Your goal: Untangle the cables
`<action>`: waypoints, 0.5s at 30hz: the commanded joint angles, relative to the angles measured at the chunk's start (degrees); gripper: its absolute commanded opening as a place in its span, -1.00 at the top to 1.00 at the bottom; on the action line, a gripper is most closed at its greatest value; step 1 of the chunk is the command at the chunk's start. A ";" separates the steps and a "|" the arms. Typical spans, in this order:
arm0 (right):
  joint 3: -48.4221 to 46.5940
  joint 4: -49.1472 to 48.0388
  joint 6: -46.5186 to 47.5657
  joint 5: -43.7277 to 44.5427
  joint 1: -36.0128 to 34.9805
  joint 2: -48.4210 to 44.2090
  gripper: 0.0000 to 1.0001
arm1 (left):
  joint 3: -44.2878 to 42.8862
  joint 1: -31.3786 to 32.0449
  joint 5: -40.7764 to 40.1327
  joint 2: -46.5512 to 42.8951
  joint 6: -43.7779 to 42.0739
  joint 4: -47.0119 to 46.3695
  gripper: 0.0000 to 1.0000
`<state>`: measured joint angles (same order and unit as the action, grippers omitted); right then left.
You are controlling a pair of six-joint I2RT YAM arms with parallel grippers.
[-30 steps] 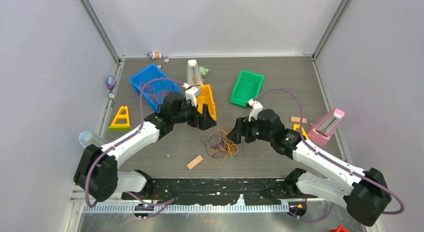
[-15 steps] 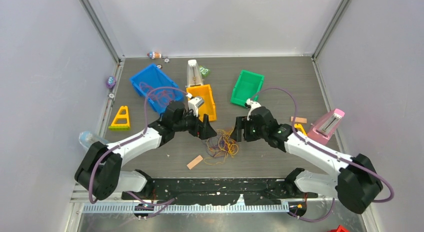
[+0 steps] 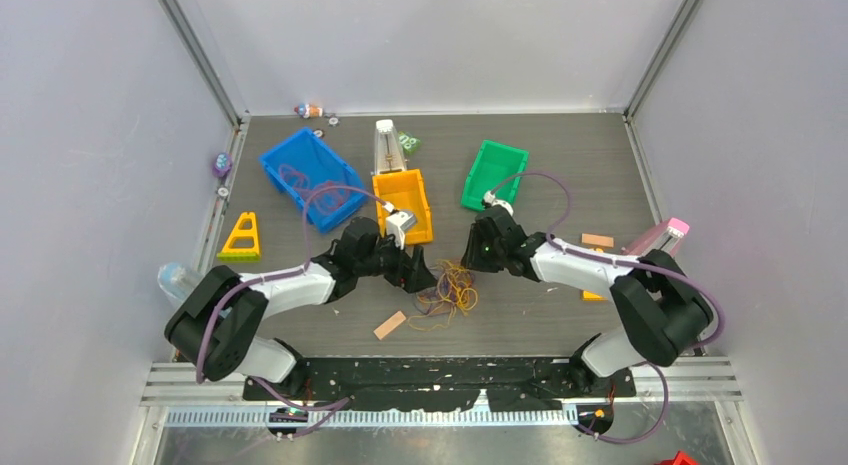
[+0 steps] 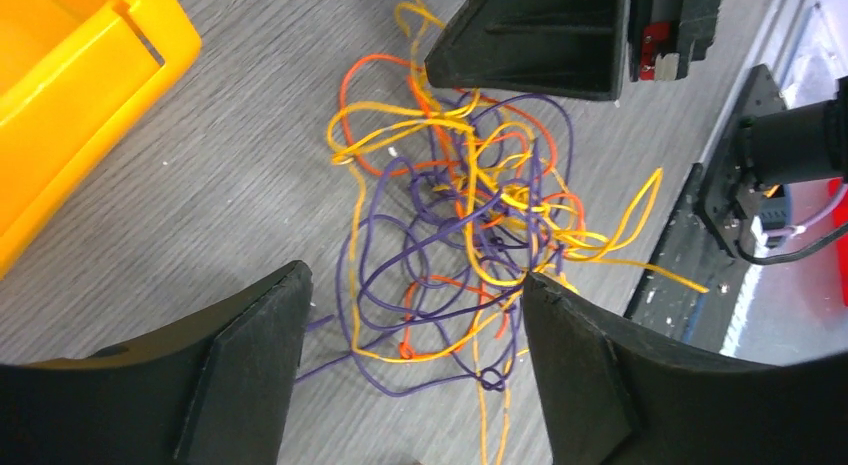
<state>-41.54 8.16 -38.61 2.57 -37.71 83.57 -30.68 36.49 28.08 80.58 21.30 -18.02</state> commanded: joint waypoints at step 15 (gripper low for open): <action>-2.57 -1.70 1.99 2.74 0.25 -6.39 0.89 | -3.41 0.22 0.54 6.59 0.12 -8.57 1.00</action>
<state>-43.00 7.29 -37.60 4.25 -37.69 80.34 -31.99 36.49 27.05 87.61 21.17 -23.70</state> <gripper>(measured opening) 0.073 0.050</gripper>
